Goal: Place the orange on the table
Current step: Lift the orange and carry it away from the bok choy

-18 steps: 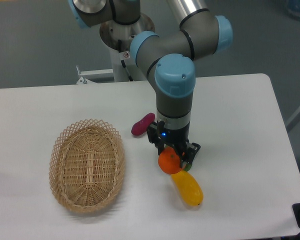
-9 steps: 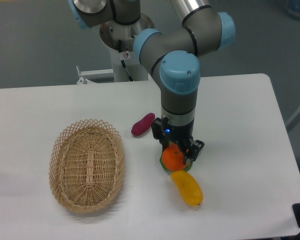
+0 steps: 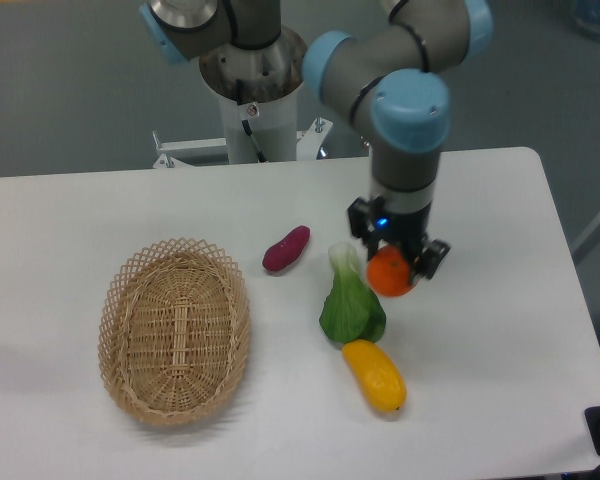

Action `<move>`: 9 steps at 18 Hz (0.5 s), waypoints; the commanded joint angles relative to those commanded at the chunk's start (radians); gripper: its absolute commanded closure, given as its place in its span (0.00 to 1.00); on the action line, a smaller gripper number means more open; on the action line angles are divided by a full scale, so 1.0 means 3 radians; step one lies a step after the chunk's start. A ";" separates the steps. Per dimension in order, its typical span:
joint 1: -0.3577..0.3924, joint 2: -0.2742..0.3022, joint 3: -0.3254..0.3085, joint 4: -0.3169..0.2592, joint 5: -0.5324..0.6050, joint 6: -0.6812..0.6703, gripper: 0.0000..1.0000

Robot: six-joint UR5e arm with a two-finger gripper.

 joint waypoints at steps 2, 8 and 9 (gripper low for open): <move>0.0062 -0.0046 -0.0067 0.0031 0.0005 0.0092 0.38; 0.0077 -0.0362 -0.0046 0.0199 0.0016 -0.0060 0.38; 0.0077 -0.0398 -0.0052 0.0230 0.0010 -0.0121 0.37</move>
